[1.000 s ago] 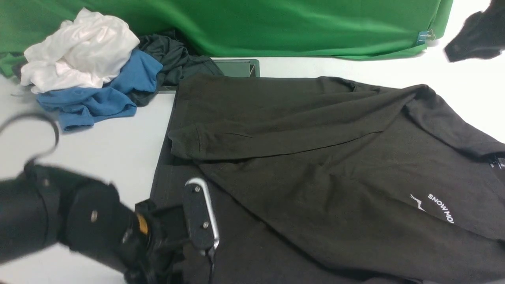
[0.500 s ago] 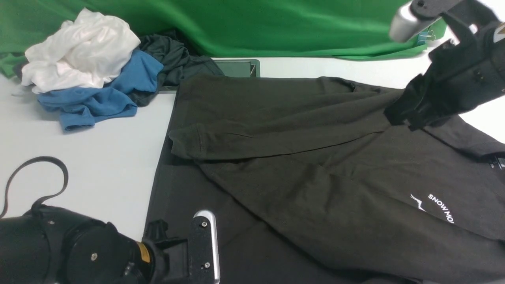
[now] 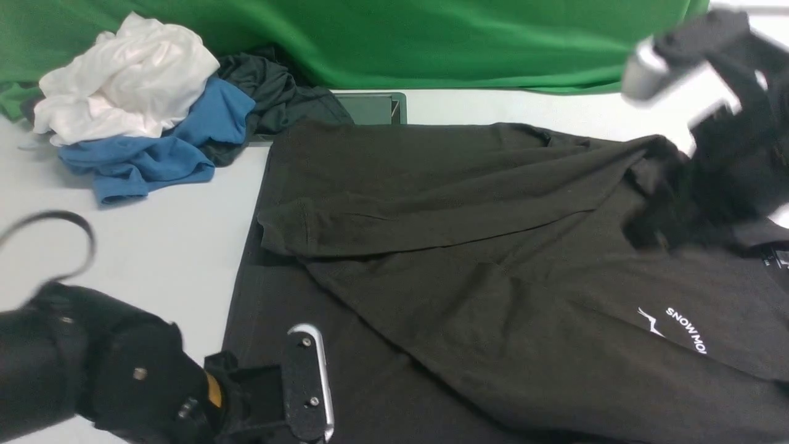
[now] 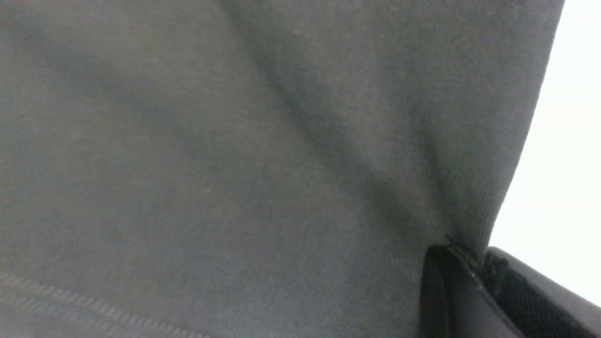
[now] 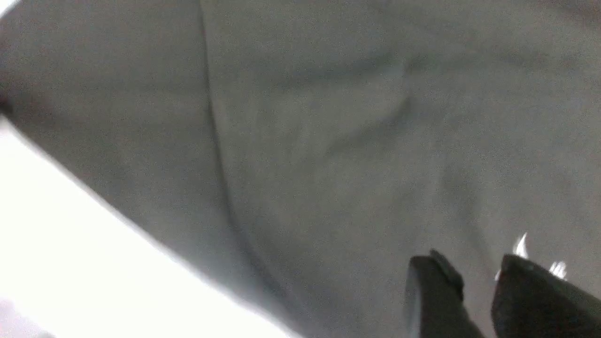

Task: Fold a long-sleeved shirt on a white desktop.
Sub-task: 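Grasp the near edge of the shirt at its hem and shoulder corners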

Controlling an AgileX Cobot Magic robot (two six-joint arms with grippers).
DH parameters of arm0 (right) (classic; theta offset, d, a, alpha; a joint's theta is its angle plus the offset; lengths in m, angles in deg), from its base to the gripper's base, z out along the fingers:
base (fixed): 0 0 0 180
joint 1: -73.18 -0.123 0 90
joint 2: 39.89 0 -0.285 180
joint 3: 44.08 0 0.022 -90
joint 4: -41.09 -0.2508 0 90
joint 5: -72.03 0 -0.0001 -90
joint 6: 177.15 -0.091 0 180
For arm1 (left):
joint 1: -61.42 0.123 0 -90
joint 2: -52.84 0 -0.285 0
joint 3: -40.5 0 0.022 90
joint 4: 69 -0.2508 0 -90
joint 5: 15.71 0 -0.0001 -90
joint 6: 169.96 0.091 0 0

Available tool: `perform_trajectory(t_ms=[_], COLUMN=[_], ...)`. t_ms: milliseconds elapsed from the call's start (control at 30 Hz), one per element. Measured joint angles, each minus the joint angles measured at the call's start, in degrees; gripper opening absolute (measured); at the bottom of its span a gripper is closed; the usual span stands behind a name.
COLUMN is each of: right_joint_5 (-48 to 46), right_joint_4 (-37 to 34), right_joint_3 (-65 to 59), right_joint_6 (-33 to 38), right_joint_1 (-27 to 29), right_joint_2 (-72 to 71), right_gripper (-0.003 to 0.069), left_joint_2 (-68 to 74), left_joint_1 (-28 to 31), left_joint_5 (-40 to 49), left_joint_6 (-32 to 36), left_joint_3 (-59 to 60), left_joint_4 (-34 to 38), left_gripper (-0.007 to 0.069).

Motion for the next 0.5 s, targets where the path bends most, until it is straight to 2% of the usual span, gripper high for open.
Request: perform_trajectory(t_ms=[200, 233, 267, 300, 400, 467, 500], right_joint_5=[-1.0, -0.1, 0.2, 2.5, 7.0, 9.7, 9.7], right_joint_4=[4.4, 7.6, 8.5, 12.9, 21.9, 28.7, 28.7], right_joint_3=[-13.2, -16.7, -18.2, -21.3, -27.4, -30.7, -30.9], right_joint_6=[-0.3, -0.2, -0.2, 0.5, 1.6, 1.8, 1.8], right_joint_1=[-4.2, -6.3, -7.0, -9.7, -13.8, -15.0, -15.0], right_joint_2=[-2.8, -2.9, -2.9, -2.9, -3.0, -3.0, -3.0], right_gripper=[0.0277, 0.0325, 0.0332, 0.0405, 0.0530, 0.0586, 0.0587], left_joint_2=[-6.3, -7.3, -7.7, -8.5, -8.9, -8.9, -8.9], left_joint_1=[0.0, 0.0, 0.0, 0.0, 0.0, 0.0, 0.0], left_joint_5=[5.8, 6.6, 6.8, 6.8, 6.7, 6.6, 6.5], left_joint_6=[-0.3, -1.2, -1.5, -2.3, -3.3, -3.3, -3.3], left_joint_3=[-0.6, -0.6, -0.6, -0.6, -0.6, -0.6, -0.6], left_joint_4=[-0.5, -0.8, -1.0, -1.4, -1.5, -1.5, -1.5], left_gripper=[0.0028, 0.0028, 0.0028, 0.0028, 0.0028, 0.0028, 0.0028])
